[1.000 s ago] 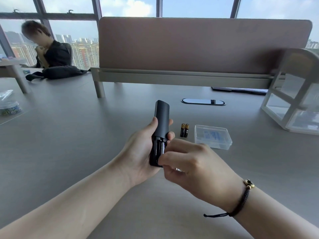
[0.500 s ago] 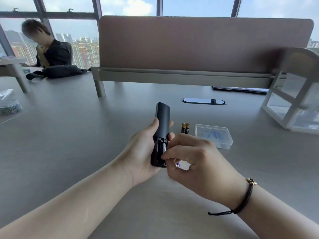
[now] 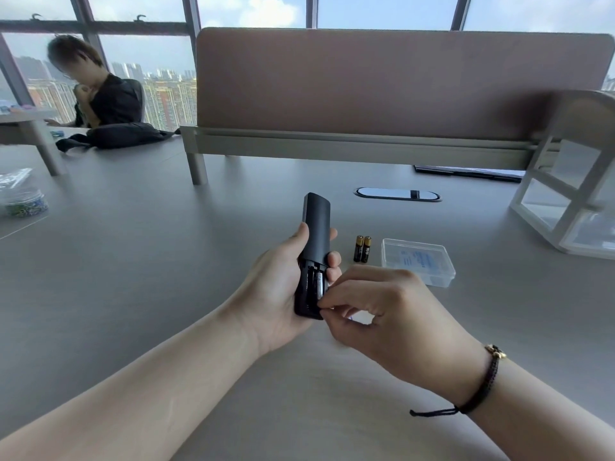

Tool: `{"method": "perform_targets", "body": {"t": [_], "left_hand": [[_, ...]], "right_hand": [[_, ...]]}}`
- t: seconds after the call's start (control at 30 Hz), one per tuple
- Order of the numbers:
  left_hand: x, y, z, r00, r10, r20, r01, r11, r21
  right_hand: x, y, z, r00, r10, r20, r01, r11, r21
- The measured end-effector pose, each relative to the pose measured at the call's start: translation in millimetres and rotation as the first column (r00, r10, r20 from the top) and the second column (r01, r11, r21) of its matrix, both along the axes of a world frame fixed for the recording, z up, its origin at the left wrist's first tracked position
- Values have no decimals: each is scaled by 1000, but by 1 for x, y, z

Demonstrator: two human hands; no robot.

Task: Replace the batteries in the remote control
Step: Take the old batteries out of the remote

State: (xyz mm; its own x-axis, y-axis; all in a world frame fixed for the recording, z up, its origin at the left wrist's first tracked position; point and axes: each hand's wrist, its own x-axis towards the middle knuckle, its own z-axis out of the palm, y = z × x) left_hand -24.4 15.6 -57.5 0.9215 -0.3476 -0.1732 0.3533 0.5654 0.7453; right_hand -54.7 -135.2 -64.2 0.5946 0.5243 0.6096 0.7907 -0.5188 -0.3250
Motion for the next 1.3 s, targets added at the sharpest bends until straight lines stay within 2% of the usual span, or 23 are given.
{"method": "perform_targets", "body": {"t": [0.47, 0.57, 0.73, 0.9, 1.07, 1.2, 1.3], "left_hand": [[-3, -2, 0, 1000, -20, 2, 20, 1000, -21], [0, 0, 0, 1000, 10, 2, -10, 1000, -19], [2, -1, -3, 998, 57, 6, -57, 997, 58], [4, -2, -6, 996, 92, 1, -92, 994, 51], [5, -3, -7, 995, 96, 31, -98, 993, 72], [7, -1, -7, 992, 111, 62, -115, 991, 63], [9, 2, -6, 988, 136, 72, -140, 989, 56]], "right_hand": [[-6, 6, -3, 994, -83, 76, 86, 996, -28], [-4, 5, -3, 991, -110, 70, 108, 994, 35], [-2, 0, -1, 989, -133, -63, 144, 967, 212], [-7, 7, -8, 929, -53, -367, 177, 933, 313], [-3, 5, -5, 883, -30, -469, 210, 917, 338], [3, 1, 4, 887, -112, -449, 336, 822, 460], [13, -7, 10, 821, -178, -542, 479, 731, 486]]}}
